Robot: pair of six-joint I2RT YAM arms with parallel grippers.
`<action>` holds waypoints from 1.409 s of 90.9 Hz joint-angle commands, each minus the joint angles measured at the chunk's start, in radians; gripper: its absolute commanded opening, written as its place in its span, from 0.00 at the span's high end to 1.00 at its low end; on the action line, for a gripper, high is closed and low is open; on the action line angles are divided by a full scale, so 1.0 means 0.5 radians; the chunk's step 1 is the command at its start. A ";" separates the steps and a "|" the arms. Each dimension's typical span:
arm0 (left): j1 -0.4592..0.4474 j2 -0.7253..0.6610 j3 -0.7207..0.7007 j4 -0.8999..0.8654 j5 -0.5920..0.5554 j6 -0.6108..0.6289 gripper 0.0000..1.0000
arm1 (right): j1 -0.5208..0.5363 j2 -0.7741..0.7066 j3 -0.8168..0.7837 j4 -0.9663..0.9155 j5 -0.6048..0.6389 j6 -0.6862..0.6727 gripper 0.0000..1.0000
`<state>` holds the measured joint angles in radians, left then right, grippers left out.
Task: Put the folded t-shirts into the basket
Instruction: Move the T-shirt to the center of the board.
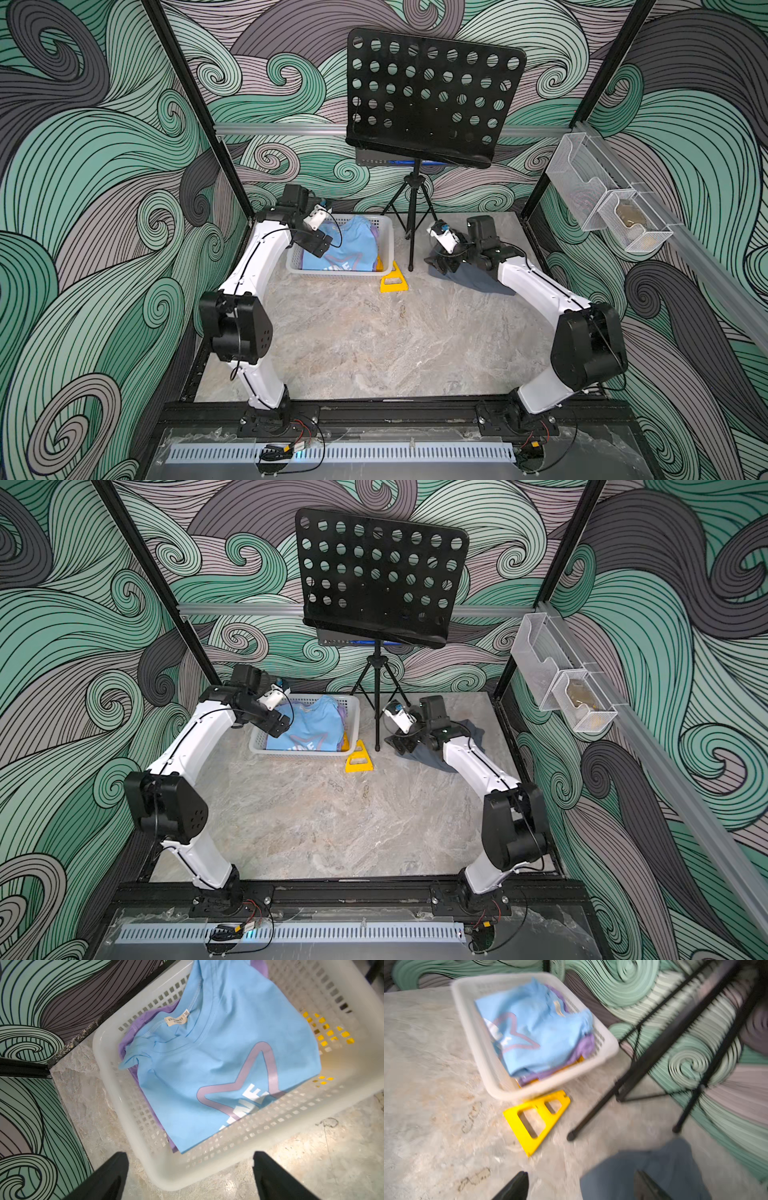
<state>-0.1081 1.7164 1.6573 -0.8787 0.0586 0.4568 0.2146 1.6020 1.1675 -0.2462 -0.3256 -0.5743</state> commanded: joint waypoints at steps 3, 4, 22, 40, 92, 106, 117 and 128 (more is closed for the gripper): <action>-0.005 -0.249 -0.297 0.278 0.185 -0.049 0.01 | -0.201 0.060 -0.108 0.128 0.094 -0.096 0.05; -0.005 -0.264 -0.316 0.289 0.192 -0.050 0.01 | -0.206 0.074 -0.108 0.131 0.109 -0.101 0.05; -0.005 -0.381 -0.489 0.281 0.233 -0.061 0.01 | -0.212 0.524 0.155 -0.028 0.276 -0.103 0.08; -0.006 -0.385 -0.505 0.209 0.241 -0.037 0.01 | -0.121 0.787 0.307 -0.102 0.300 -0.075 0.20; -0.006 -0.423 -0.617 0.073 0.131 0.001 0.01 | -0.116 0.192 -0.509 -0.733 0.224 -0.431 0.71; -0.005 -0.463 -0.651 0.040 0.130 -0.004 0.01 | 0.132 -0.052 -0.776 -0.909 0.077 -0.475 0.70; -0.007 -0.503 -0.660 0.015 0.164 -0.009 0.01 | 0.508 -0.118 -0.874 -0.896 -0.012 -0.462 0.66; -0.007 -0.521 -0.626 -0.040 0.279 -0.019 0.01 | 0.884 0.006 -0.691 -0.874 -0.235 -0.339 0.60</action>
<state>-0.1081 1.4891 1.3251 -0.8490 0.1387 0.4442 0.5270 1.5417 0.7712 -0.6228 -0.2920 -0.7860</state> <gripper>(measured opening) 0.990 0.374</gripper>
